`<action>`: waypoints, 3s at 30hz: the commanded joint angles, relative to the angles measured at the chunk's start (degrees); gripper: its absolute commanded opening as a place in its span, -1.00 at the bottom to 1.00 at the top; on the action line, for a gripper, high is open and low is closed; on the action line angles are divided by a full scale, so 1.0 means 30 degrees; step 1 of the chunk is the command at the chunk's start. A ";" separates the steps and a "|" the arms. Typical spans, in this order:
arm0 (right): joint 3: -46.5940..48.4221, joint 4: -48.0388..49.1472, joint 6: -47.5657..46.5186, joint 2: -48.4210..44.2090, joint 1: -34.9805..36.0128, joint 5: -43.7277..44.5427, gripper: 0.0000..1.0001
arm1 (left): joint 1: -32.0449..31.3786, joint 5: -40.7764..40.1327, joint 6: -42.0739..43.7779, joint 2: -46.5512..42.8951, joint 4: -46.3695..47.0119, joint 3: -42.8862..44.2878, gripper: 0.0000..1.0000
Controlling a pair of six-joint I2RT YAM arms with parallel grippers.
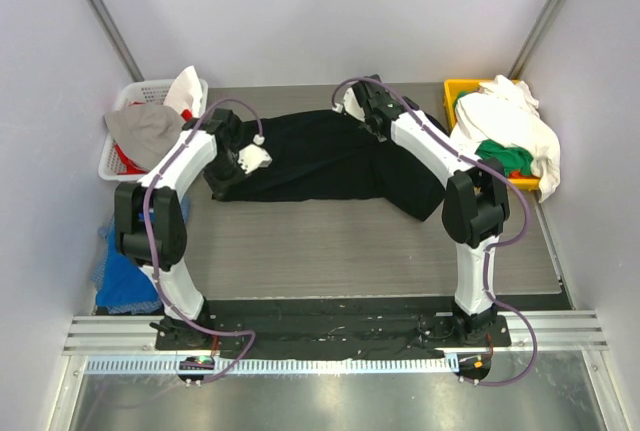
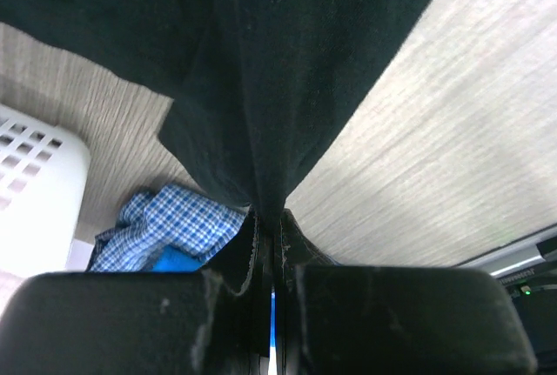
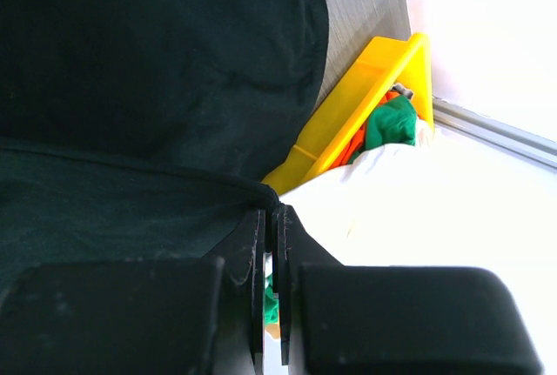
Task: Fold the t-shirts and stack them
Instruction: Fold the flattened tshirt in 1/3 of the way
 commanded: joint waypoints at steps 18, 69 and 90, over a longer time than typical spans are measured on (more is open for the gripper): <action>0.0802 0.2363 -0.1561 0.1313 0.0277 0.1582 -0.98 | 0.0022 -0.1930 0.0636 0.3659 0.1450 0.2754 -0.96; -0.0575 0.9893 -0.6279 0.4126 0.0629 0.4717 -0.98 | 0.0051 -0.3454 0.0138 0.7059 0.3411 0.6858 -0.67; -0.1278 1.0156 -0.5810 0.4038 0.0483 0.4717 -0.98 | 0.0490 -0.4978 -0.2353 0.3050 1.3256 0.1910 -0.19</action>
